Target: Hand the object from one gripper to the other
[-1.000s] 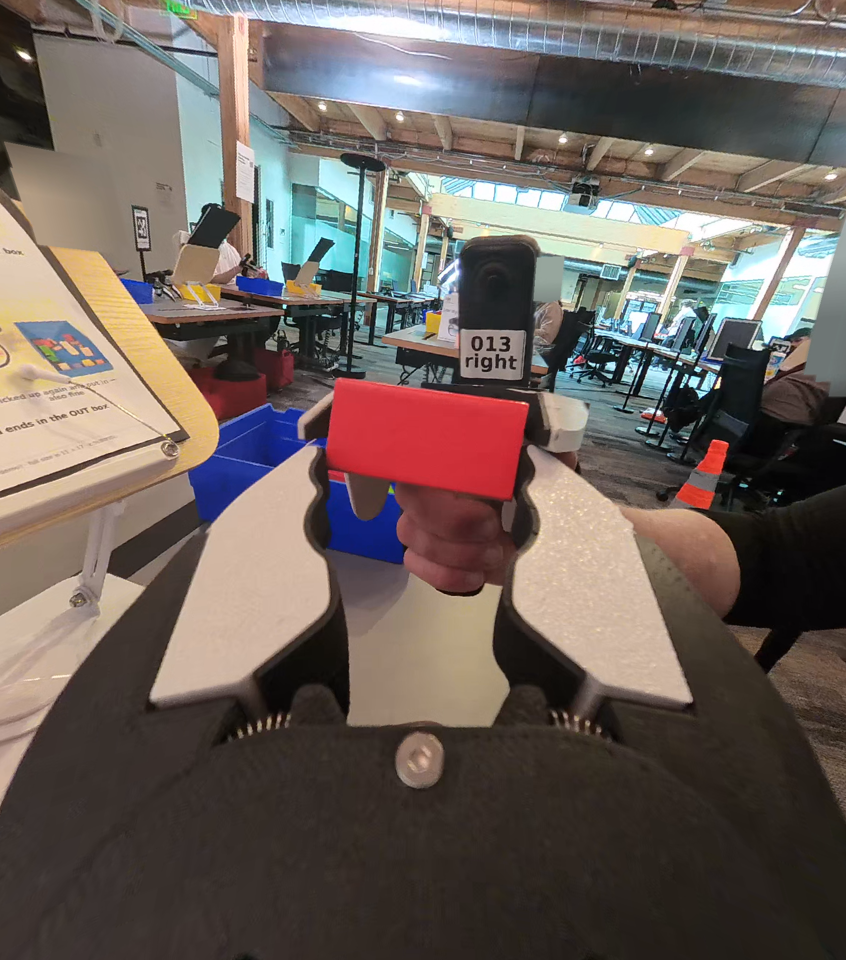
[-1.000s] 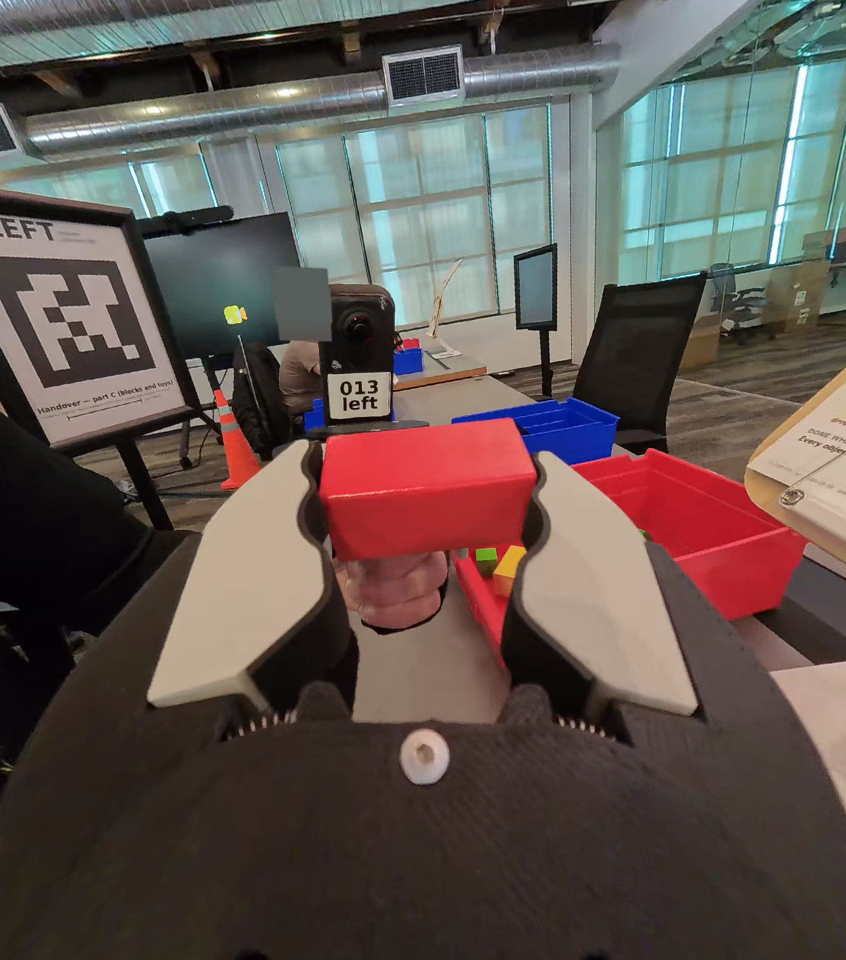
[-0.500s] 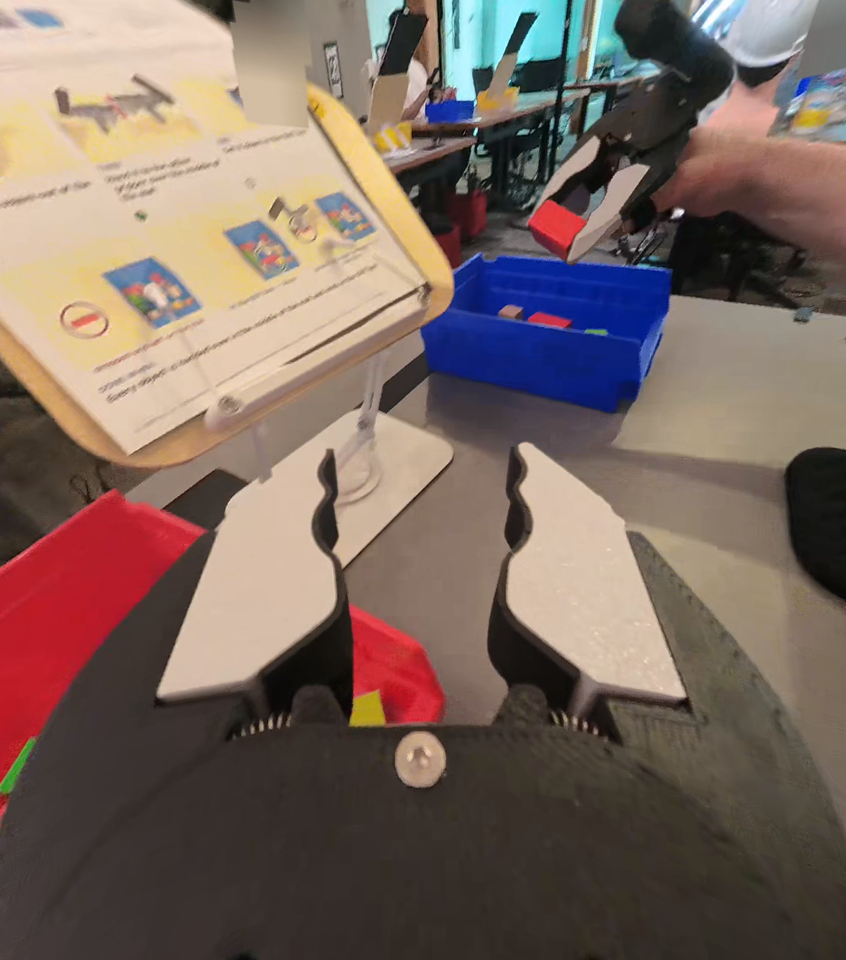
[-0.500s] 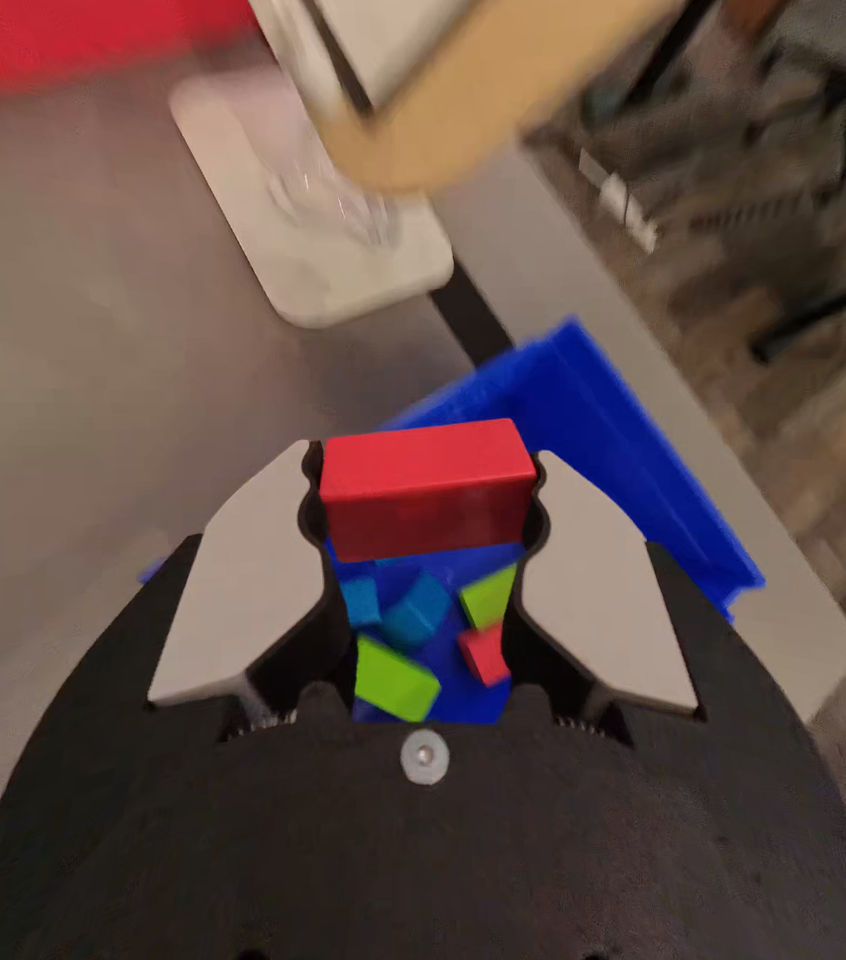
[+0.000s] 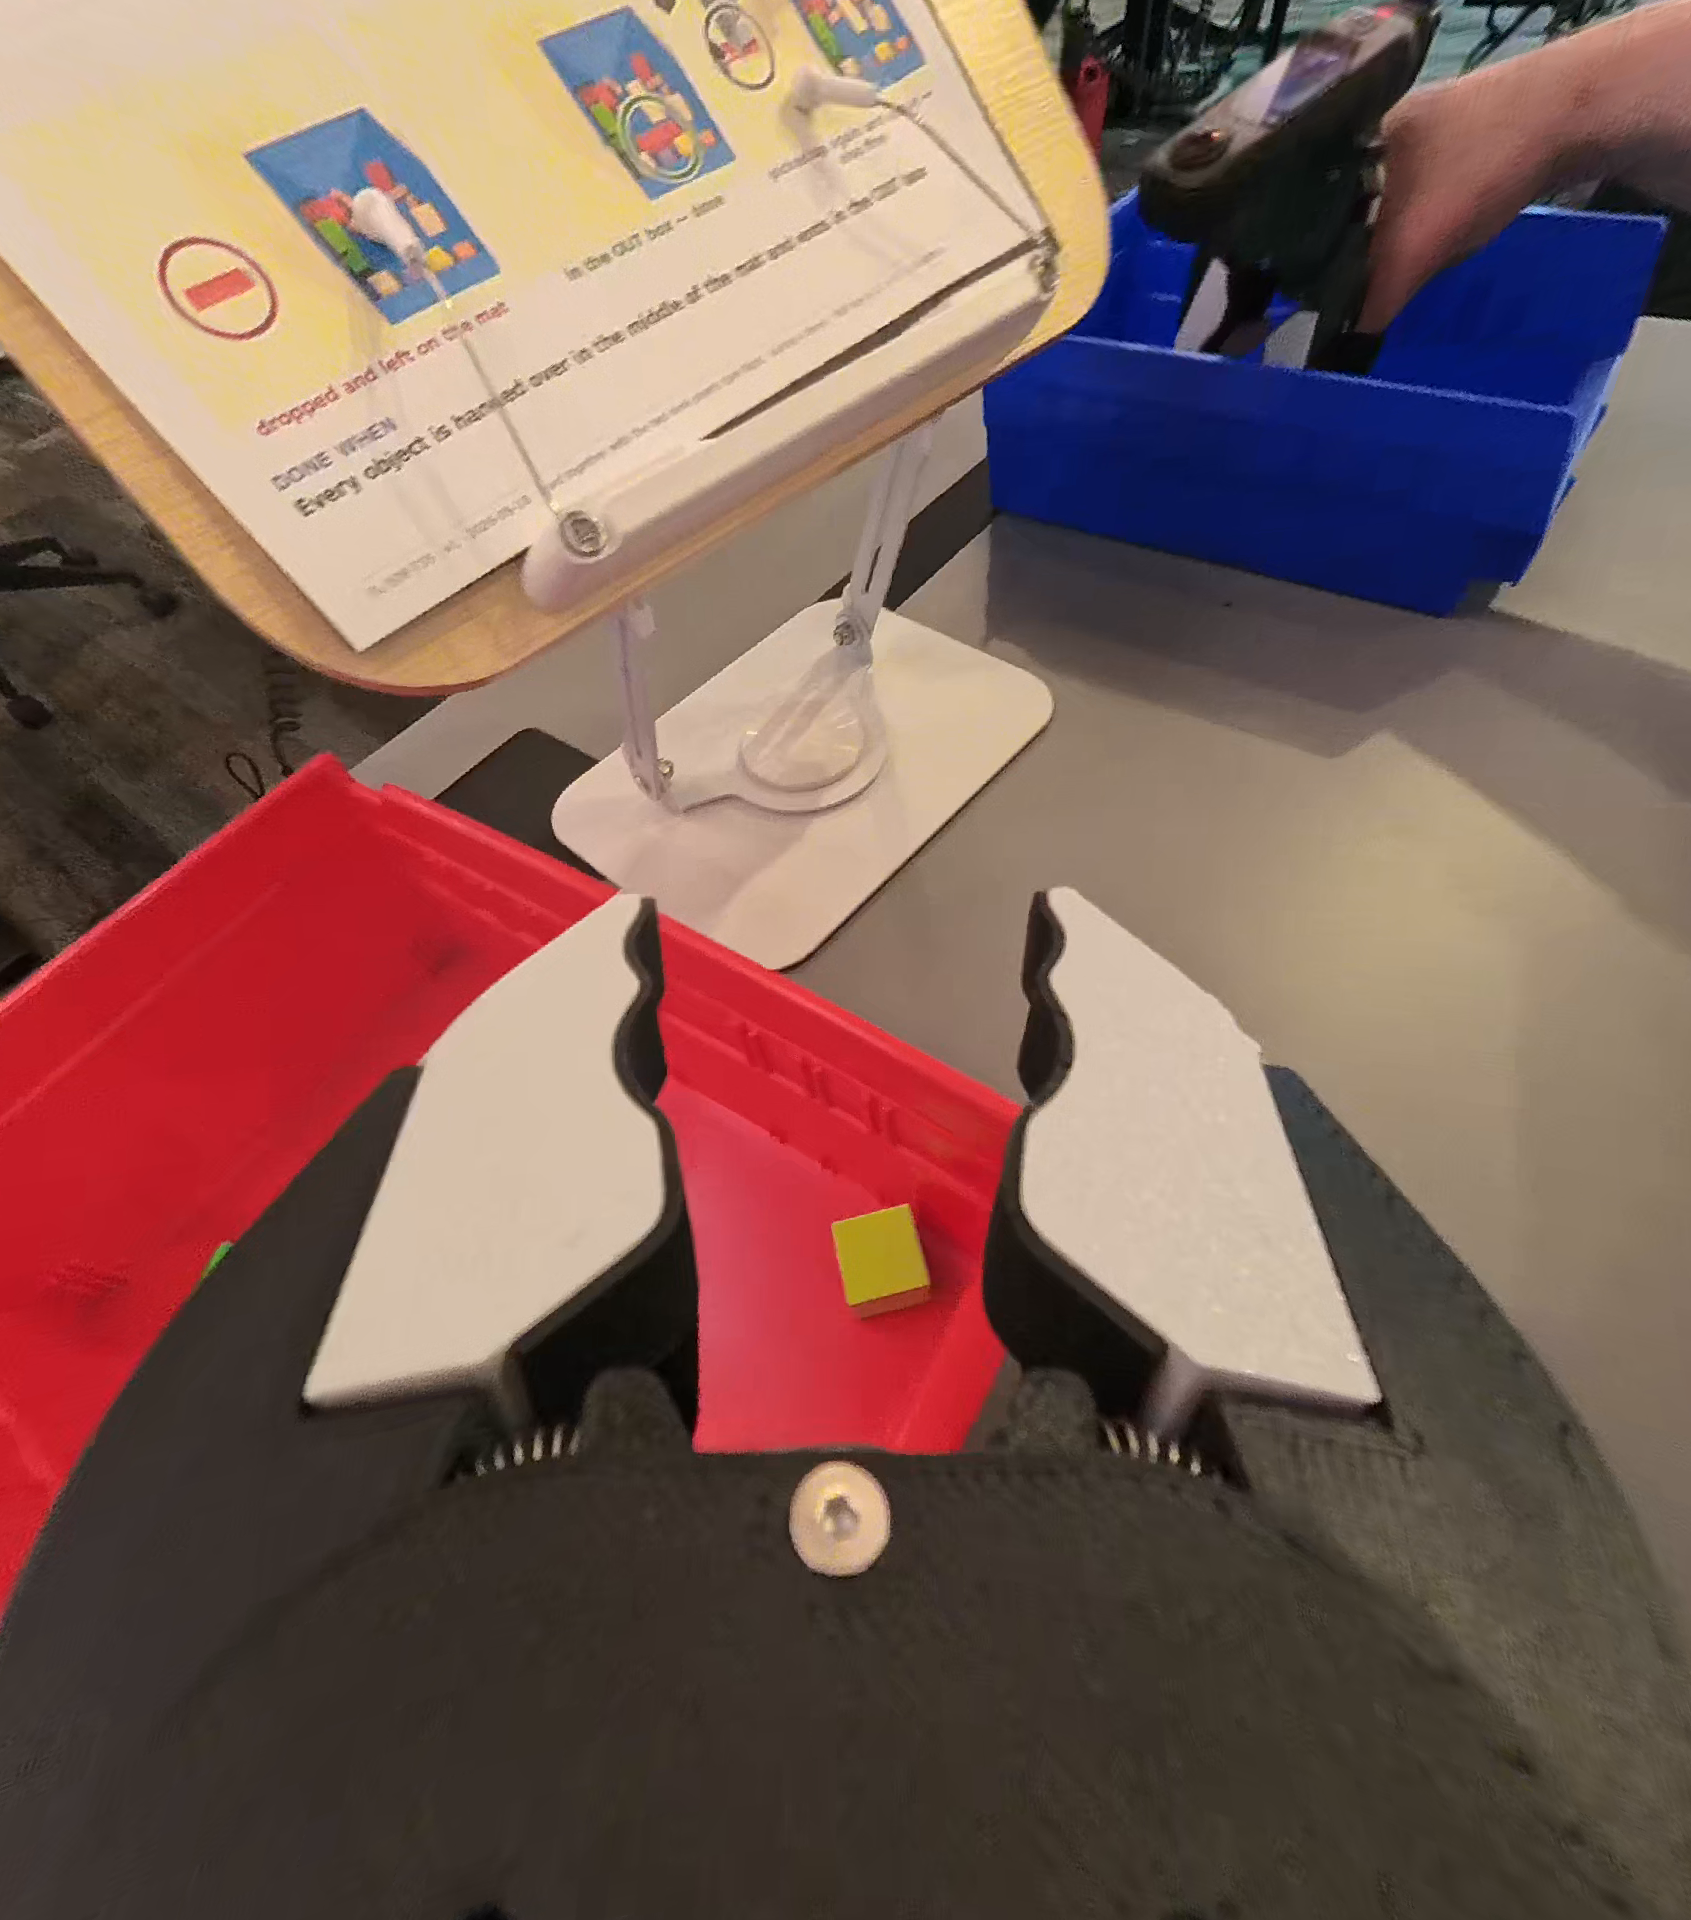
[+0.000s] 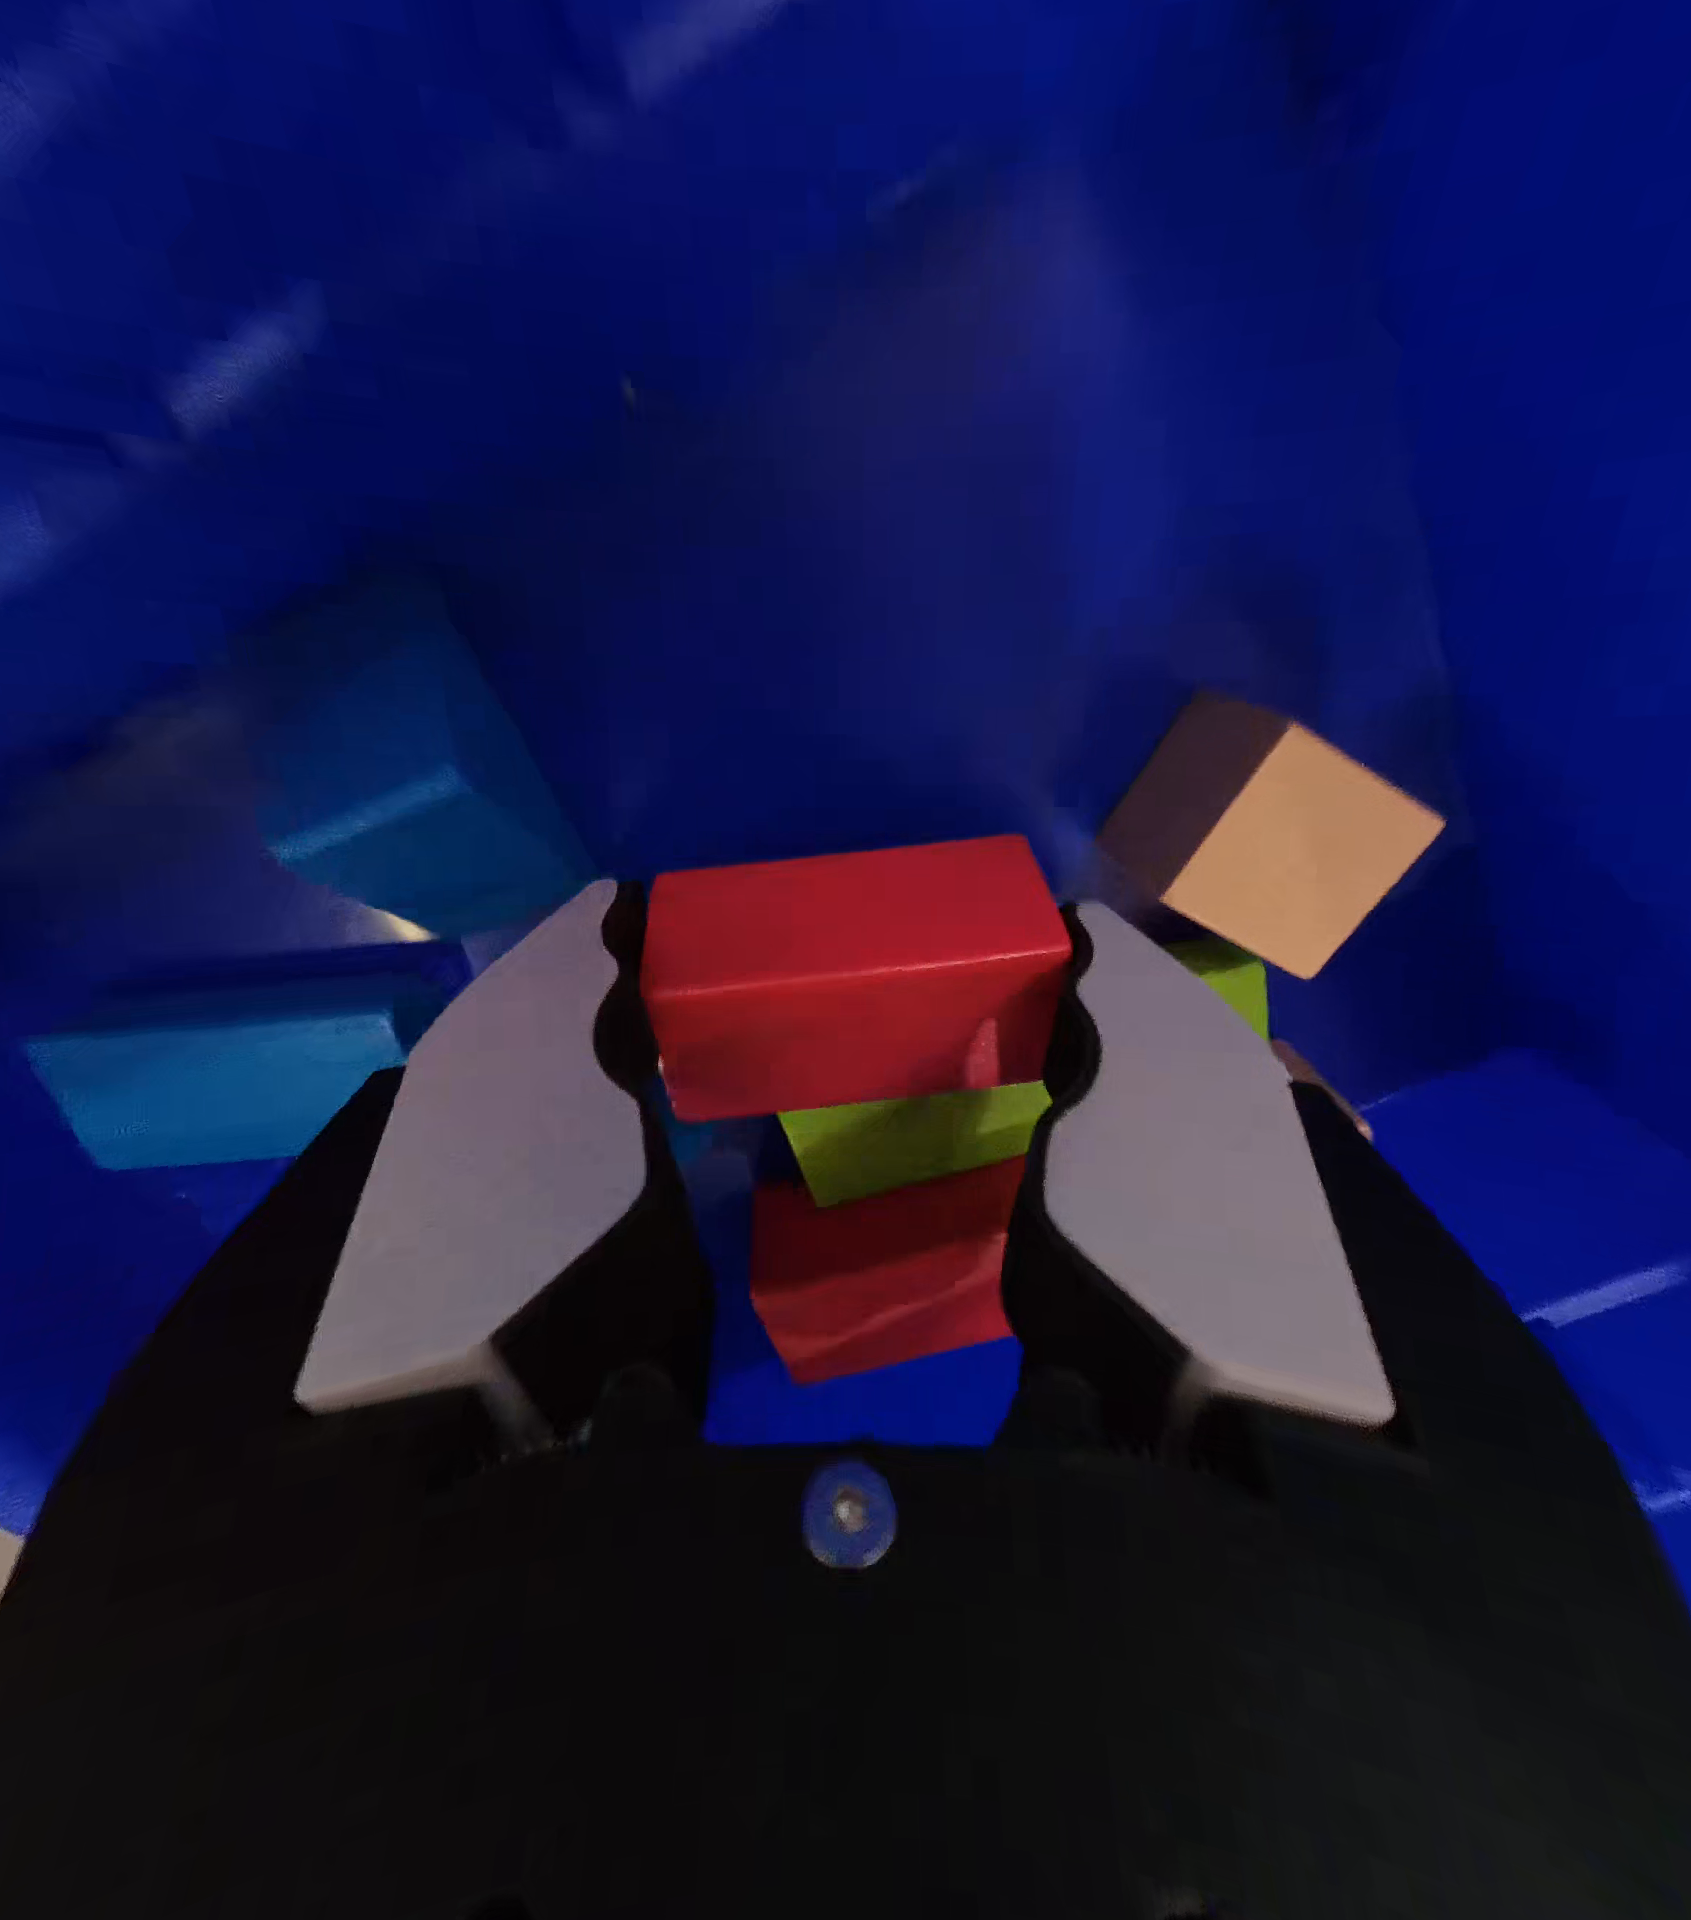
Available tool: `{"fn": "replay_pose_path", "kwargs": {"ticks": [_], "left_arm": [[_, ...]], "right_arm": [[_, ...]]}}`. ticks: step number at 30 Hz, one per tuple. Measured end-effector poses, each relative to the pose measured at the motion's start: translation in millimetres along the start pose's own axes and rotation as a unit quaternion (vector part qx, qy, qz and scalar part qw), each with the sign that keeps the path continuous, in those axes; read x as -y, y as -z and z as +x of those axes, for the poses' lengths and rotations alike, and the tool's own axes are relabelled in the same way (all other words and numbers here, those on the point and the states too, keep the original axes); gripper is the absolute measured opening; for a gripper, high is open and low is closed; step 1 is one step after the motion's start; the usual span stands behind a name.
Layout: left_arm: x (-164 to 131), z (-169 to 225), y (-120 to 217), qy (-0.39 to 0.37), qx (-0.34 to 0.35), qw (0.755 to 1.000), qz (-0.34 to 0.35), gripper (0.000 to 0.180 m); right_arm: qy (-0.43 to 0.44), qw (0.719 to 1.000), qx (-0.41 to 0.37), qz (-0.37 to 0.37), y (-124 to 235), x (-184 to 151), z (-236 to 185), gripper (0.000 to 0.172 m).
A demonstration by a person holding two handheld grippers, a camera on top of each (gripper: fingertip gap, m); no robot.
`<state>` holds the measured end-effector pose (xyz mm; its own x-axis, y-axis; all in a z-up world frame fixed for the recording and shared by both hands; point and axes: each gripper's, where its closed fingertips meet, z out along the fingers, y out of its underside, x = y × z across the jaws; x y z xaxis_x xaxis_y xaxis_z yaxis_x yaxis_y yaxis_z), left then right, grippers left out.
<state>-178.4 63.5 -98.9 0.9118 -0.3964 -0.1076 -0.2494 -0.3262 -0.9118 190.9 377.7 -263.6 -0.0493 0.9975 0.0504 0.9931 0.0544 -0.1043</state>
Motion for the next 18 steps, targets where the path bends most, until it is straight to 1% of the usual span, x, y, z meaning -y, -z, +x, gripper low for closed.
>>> {"fn": "replay_pose_path", "kwargs": {"ticks": [2, 6, 7, 10, 12, 14, 16, 18], "left_arm": [[-4.1, -10.7, -2.4, -0.001, 0.006, 1.000, -0.011, 0.068], [-13.6, -35.1, -7.3, -0.009, 0.014, 0.999, -0.047, 0.071], [-17.6, -43.0, -8.8, -0.015, 0.018, 0.998, -0.062, 0.072], [-37.6, -73.2, -14.3, -0.026, 0.044, 0.989, -0.138, 0.076], [-54.4, -91.9, -18.1, -0.034, 0.060, 0.977, -0.200, 0.077], [-75.6, -112.0, -20.5, -0.045, 0.080, 0.958, -0.273, 0.079], [-98.5, -130.2, -19.6, -0.037, 0.098, 0.932, -0.348, 0.080], [-115.7, -137.6, -22.1, -0.018, 0.088, 0.915, -0.393, 0.082]], "right_arm": [[0.002, 1.000, 0.004, -0.002, 0.0, -1.7, 3.1, 0.073], [0.015, 0.999, 0.013, -0.043, 0.0, -8.3, 5.9, 0.073], [0.018, 0.998, 0.015, -0.050, -0.3, -8.0, 6.1, 0.073], [0.021, 0.997, 0.019, -0.072, -0.7, -7.0, 6.1, 0.073], [0.015, 0.997, 0.023, -0.075, -0.6, -6.7, 6.5, 0.075], [0.010, 0.997, 0.016, -0.077, 0.3, -7.3, 7.7, 0.089], [0.012, 0.998, 0.004, -0.067, 4.4, -4.6, 7.6, 0.091], [0.012, 0.999, -0.007, -0.050, 10.5, -0.8, 5.5, 0.093]]}}
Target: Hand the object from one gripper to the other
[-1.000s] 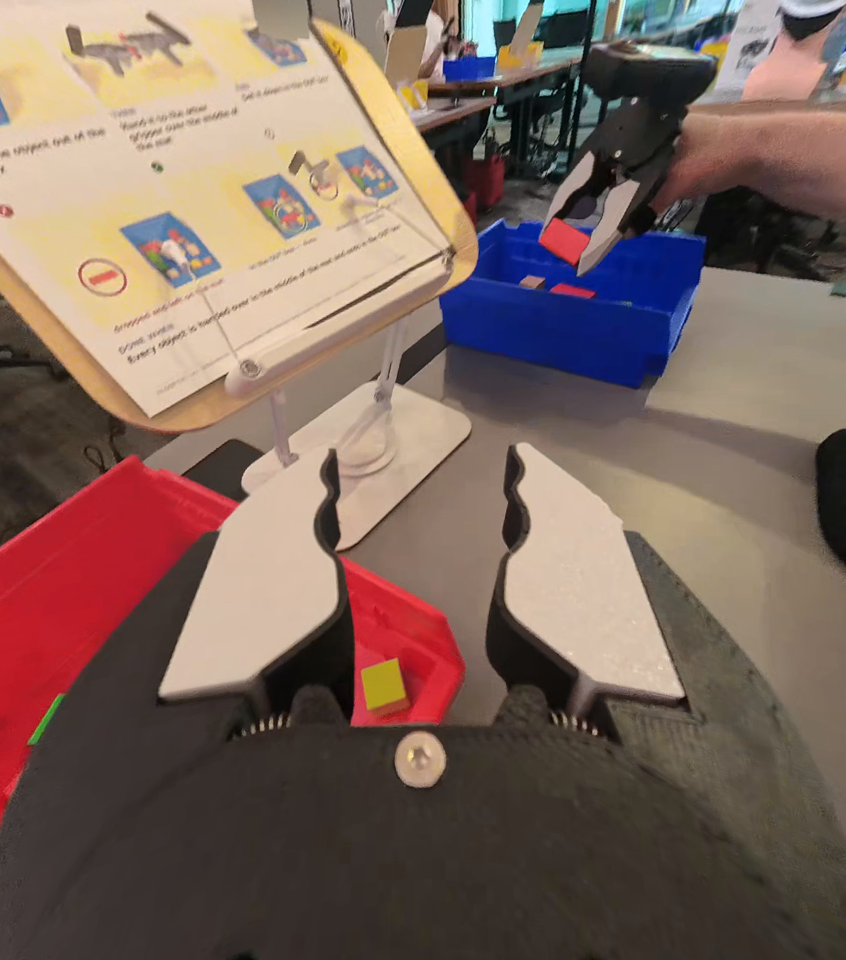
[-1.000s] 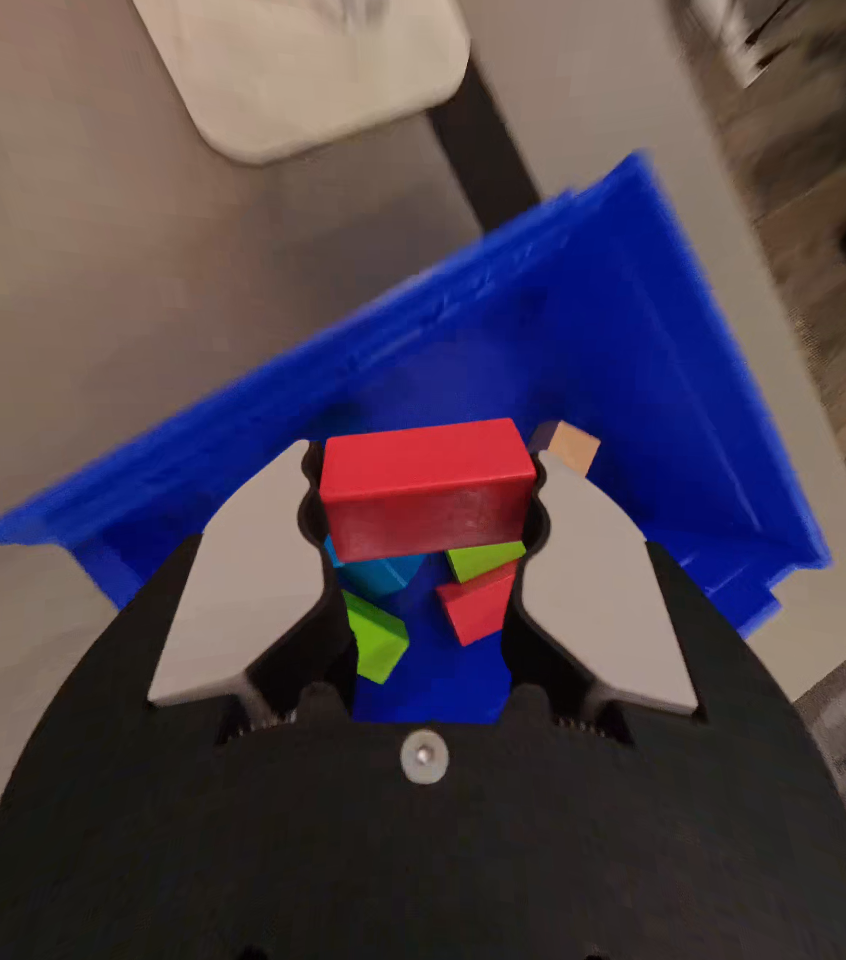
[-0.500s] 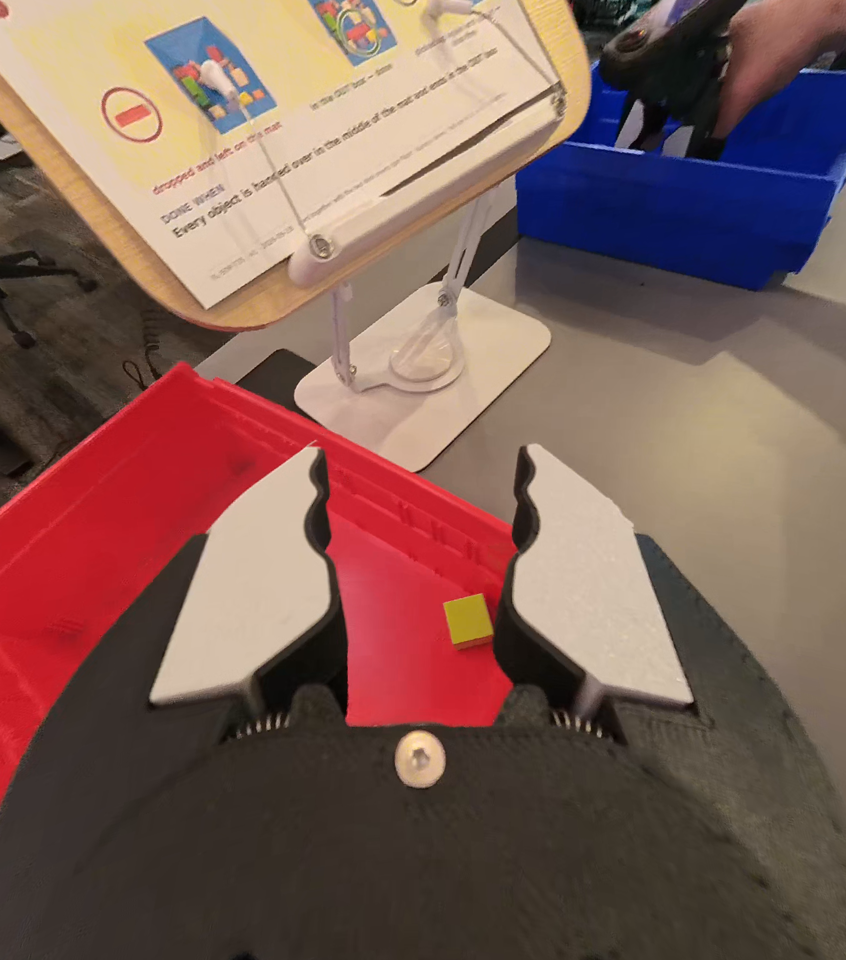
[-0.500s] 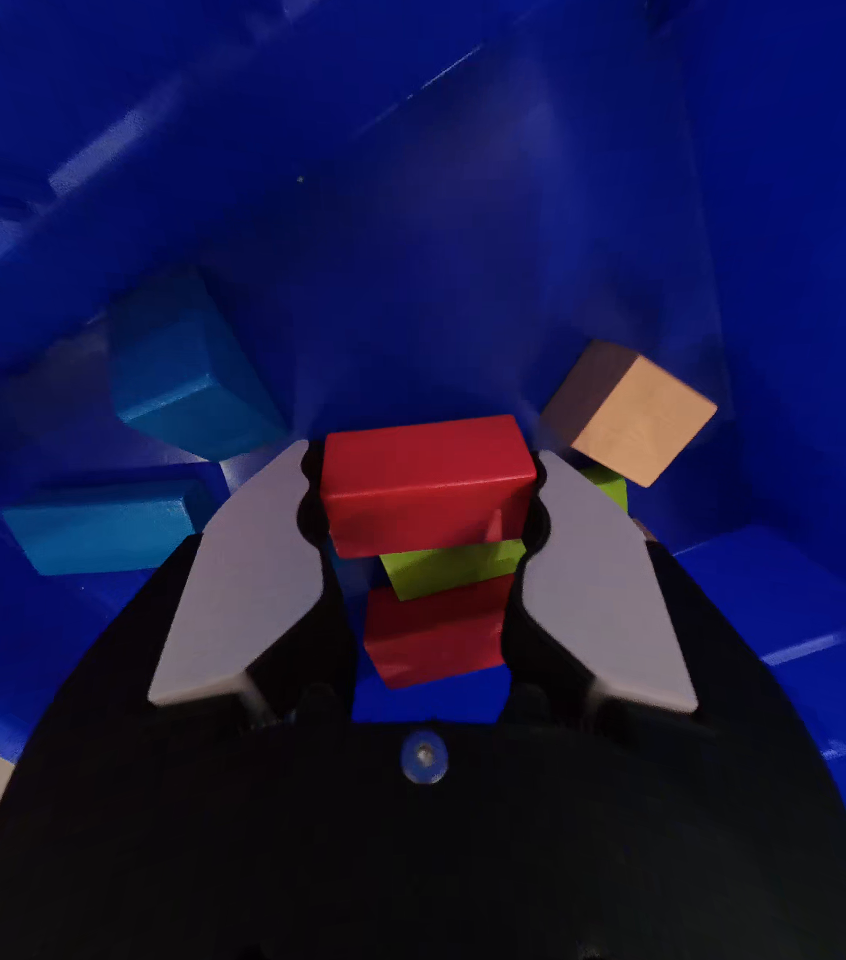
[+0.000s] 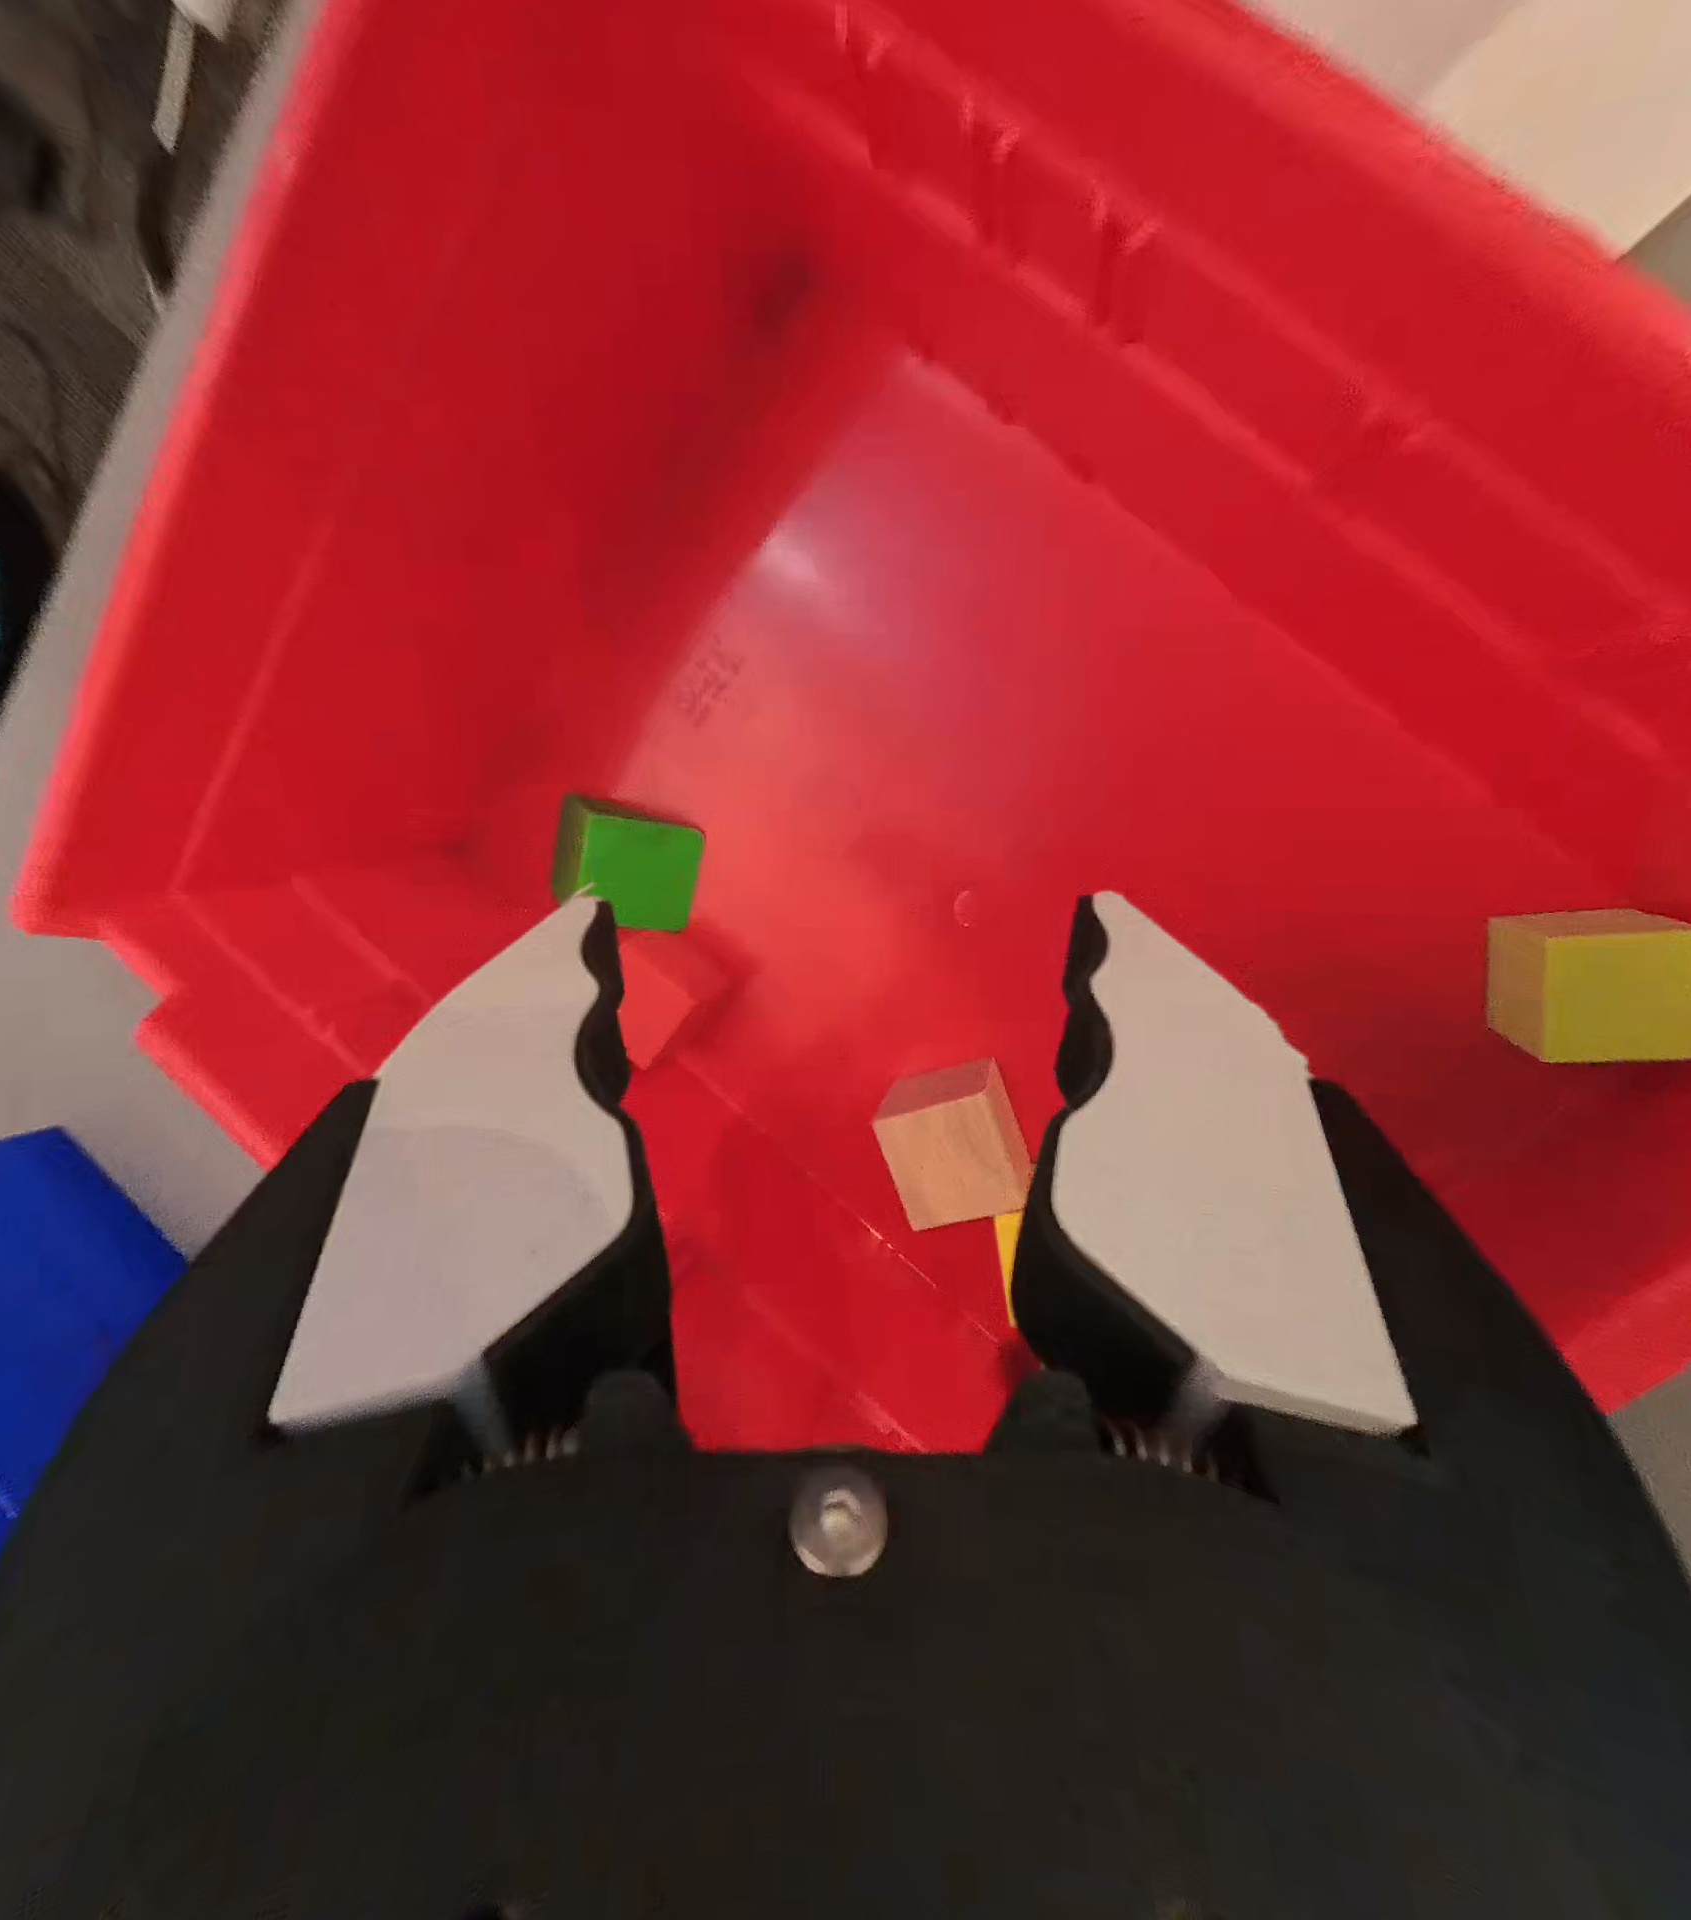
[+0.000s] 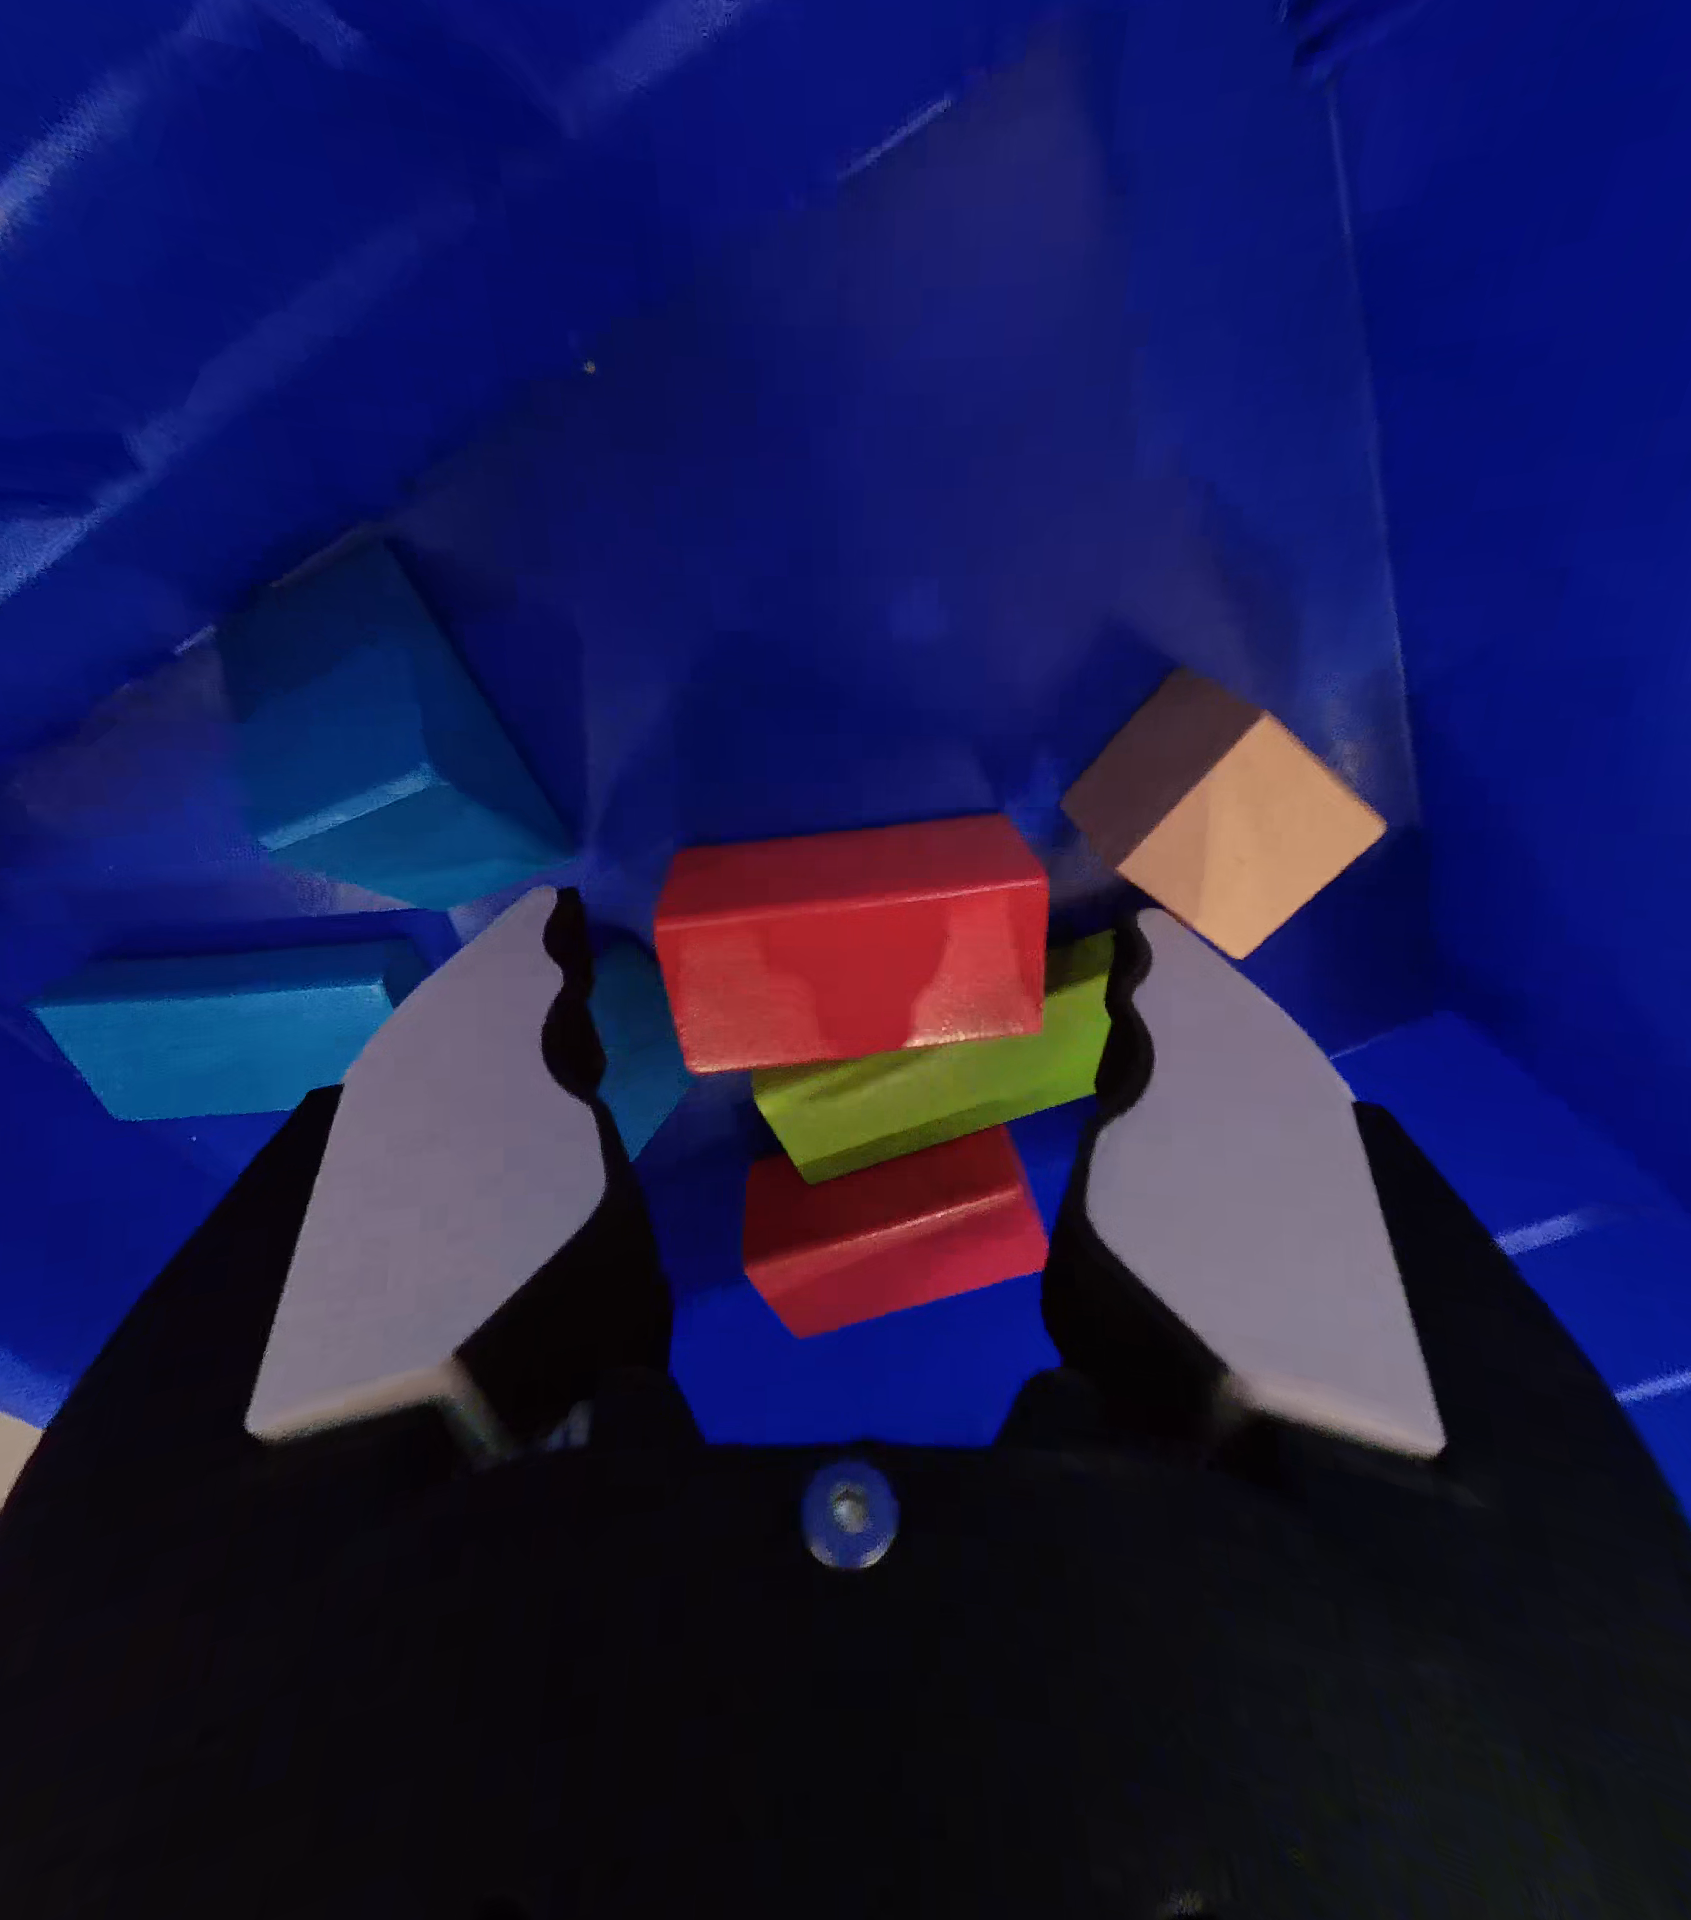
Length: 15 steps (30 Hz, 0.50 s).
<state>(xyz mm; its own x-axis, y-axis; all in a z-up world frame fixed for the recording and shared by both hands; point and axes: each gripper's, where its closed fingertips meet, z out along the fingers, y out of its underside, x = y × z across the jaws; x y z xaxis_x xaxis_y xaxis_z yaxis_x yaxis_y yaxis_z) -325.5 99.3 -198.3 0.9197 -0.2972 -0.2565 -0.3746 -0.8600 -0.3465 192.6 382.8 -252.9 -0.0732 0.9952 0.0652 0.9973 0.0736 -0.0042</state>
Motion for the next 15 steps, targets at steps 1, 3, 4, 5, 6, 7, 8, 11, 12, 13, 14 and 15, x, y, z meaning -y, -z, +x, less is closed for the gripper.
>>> {"fn": "replay_pose_path", "kwargs": {"ticks": [1, 3, 4, 5, 6, 7, 8, 11, 12, 13, 14, 15], "left_arm": [[-3.9, -3.4, -8.2, 0.009, -0.002, 1.000, -0.022, 0.082], [-11.6, -15.0, -24.2, 0.005, 0.020, 0.997, -0.069, 0.081], [-15.0, -19.6, -31.1, 0.004, 0.027, 0.996, -0.090, 0.080], [-16.8, -25.8, -36.3, 0.004, 0.040, 0.993, -0.108, 0.077], [-16.6, -33.0, -40.1, 0.000, 0.057, 0.991, -0.121, 0.072], [-17.2, -37.8, -43.8, 0.000, 0.065, 0.989, -0.135, 0.069], [-18.9, -39.6, -48.0, 0.012, 0.061, 0.987, -0.149, 0.068], [-24.4, -46.4, -61.4, 0.042, 0.058, 0.981, -0.183, 0.064], [-26.4, -49.0, -65.1, 0.051, 0.060, 0.979, -0.191, 0.064], [-27.9, -50.3, -69.4, 0.062, 0.056, 0.977, -0.196, 0.063], [-27.3, -47.5, -73.1, 0.077, 0.037, 0.977, -0.196, 0.056], [-24.8, -47.2, -74.9, 0.094, 0.027, 0.977, -0.189, 0.054]], "right_arm": [[0.001, 1.000, -0.006, 0.007, 3.7, 1.3, -1.4, 0.093], [0.008, 0.999, -0.018, 0.025, 12.0, 4.6, -5.5, 0.093], [0.009, 0.999, -0.023, 0.035, 16.4, 6.1, -7.3, 0.092], [0.010, 0.999, -0.027, 0.042, 20.6, 7.0, -9.7, 0.092], [0.013, 0.998, -0.032, 0.047, 24.3, 7.0, -12.2, 0.091], [0.016, 0.998, -0.038, 0.050, 27.4, 6.6, -14.4, 0.090], [0.020, 0.998, -0.043, 0.052, 29.9, 6.0, -17.1, 0.090], [0.029, 0.997, -0.049, 0.060, 35.3, 4.3, -25.4, 0.088], [0.031, 0.996, -0.050, 0.064, 36.5, 3.9, -27.8, 0.087], [0.033, 0.996, -0.051, 0.068, 37.5, 3.8, -30.1, 0.086], [0.035, 0.996, -0.052, 0.071, 38.3, 3.4, -31.9, 0.086], [0.036, 0.995, -0.053, 0.072, 38.8, 2.6, -33.3, 0.085]]}}
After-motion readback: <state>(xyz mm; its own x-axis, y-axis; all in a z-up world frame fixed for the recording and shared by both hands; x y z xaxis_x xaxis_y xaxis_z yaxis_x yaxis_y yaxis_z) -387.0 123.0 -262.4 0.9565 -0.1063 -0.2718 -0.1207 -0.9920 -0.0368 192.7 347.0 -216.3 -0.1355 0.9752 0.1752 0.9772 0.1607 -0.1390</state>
